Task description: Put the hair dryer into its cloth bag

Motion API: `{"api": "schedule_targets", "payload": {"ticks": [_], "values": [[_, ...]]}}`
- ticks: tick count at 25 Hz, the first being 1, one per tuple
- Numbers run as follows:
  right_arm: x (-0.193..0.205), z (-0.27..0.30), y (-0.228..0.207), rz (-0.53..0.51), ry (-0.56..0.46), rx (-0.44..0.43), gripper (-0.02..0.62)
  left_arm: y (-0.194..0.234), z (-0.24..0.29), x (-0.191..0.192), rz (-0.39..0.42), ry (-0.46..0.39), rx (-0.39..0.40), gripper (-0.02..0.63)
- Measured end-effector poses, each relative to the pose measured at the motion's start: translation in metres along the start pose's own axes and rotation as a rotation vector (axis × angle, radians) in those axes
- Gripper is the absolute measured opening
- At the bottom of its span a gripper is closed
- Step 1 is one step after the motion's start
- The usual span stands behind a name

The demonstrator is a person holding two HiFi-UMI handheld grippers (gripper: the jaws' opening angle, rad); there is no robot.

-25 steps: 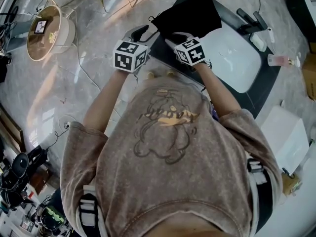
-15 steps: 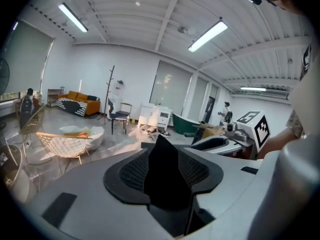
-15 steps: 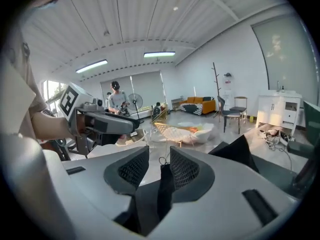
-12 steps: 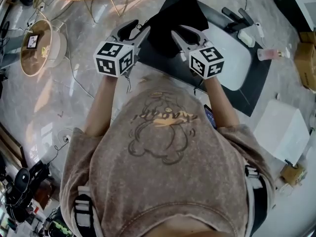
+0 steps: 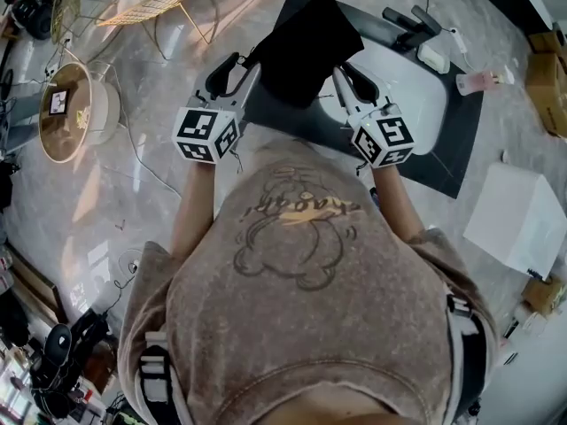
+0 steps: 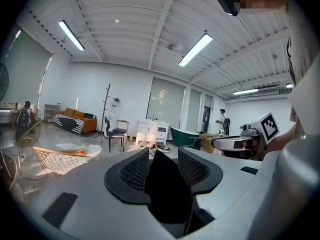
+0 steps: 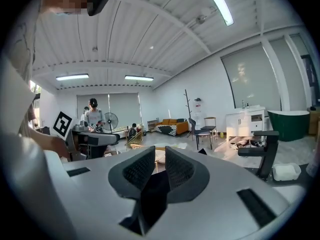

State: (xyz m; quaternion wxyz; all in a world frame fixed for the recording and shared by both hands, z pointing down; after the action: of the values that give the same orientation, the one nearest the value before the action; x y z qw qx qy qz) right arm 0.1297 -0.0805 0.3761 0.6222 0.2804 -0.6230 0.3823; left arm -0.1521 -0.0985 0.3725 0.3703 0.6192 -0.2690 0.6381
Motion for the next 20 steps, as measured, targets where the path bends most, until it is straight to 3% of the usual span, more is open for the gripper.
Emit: {"api": "schedule_targets", "payload": {"ticks": [2,4,7,14,20], "values": [[0.005,0.000,0.000,-0.010,-0.007,0.011,0.037,0.000,-0.002,0.008,0.014,-0.012,-0.027,0.174],[0.010,0.000,-0.001,-0.017,-0.010,0.028,0.026,0.001,-0.006,0.016,0.014,-0.015,-0.069,0.087],[0.020,0.000,-0.002,-0.015,-0.004,0.042,0.002,0.004,-0.012,0.030,0.008,-0.009,-0.132,0.030],[0.049,0.005,0.000,-0.003,0.053,0.046,0.002,0.012,-0.020,0.059,-0.049,0.014,-0.175,0.018],[0.050,0.008,-0.001,0.007,0.052,0.047,0.002,0.014,-0.027,0.058,-0.038,0.014,-0.203,0.018]]}}
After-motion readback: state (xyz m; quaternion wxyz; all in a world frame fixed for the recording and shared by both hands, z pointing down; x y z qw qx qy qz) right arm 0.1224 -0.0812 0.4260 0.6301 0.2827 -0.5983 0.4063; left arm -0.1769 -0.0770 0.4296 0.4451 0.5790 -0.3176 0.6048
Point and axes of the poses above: the fingertips, and each gripper's own axes: z forward along the fingers, y to its left, x out of its underside, the point moved 10 cm from there along -z, backward along the fingers, and after that the axes turned 6 degrees about -y, right-handed, at the moved point
